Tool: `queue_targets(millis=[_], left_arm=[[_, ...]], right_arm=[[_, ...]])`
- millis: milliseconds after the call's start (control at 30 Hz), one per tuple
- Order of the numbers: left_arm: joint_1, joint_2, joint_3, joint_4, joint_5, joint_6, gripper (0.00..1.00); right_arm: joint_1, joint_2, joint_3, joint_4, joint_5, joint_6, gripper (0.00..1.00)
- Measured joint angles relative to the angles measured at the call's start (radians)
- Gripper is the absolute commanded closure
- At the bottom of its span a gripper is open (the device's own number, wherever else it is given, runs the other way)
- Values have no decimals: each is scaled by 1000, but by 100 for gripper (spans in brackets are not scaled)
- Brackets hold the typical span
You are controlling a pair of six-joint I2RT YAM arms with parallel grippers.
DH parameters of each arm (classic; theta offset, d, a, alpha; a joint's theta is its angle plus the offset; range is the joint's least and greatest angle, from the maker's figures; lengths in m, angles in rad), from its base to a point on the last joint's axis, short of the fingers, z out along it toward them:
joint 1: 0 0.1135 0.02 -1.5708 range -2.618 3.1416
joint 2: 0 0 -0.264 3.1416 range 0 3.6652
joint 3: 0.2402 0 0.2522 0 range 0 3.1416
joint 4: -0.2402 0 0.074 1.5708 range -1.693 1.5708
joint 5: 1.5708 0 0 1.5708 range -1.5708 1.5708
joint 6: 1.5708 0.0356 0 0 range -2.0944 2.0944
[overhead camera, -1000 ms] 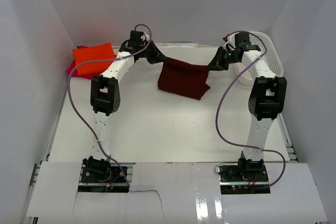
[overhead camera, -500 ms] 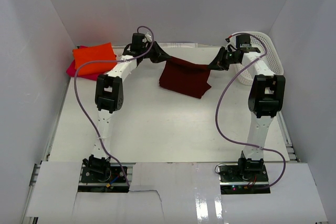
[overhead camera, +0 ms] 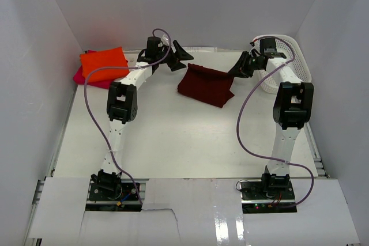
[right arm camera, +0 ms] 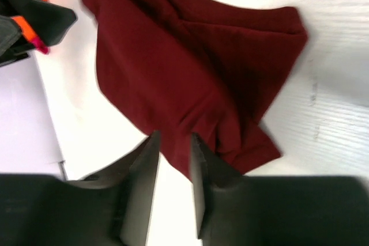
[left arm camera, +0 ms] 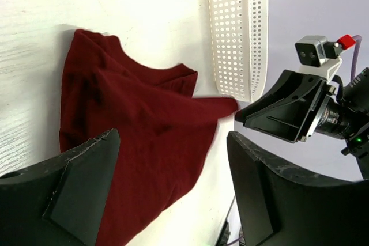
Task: Fold and stack the t-shirts
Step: Fold the long partially folded tshirt into a neat square
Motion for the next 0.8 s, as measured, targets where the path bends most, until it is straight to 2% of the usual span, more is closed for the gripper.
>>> queue_targets(millis=[33,100,333,467,633,800], left_arm=[[0,0,-5,-1,-2,3,14],[0,-4,-16,-3,-11,13,14],[0,-40,-20,-44,-53,61,14],[0,-88,-23,-54,-56,82,15],[-3,-132,-47,-57,-21,120,22],[-11,-117,-61,-105,32,173,22]], right_arm=[[0,0,-4,3,15,3,58],[0,0,-14,10,50,5,54],[0,-47,-107,66,174,19,53],[6,-112,-187,123,168,26,53],[35,-87,-110,112,169,3,54],[68,-29,-80,104,177,-8,53]])
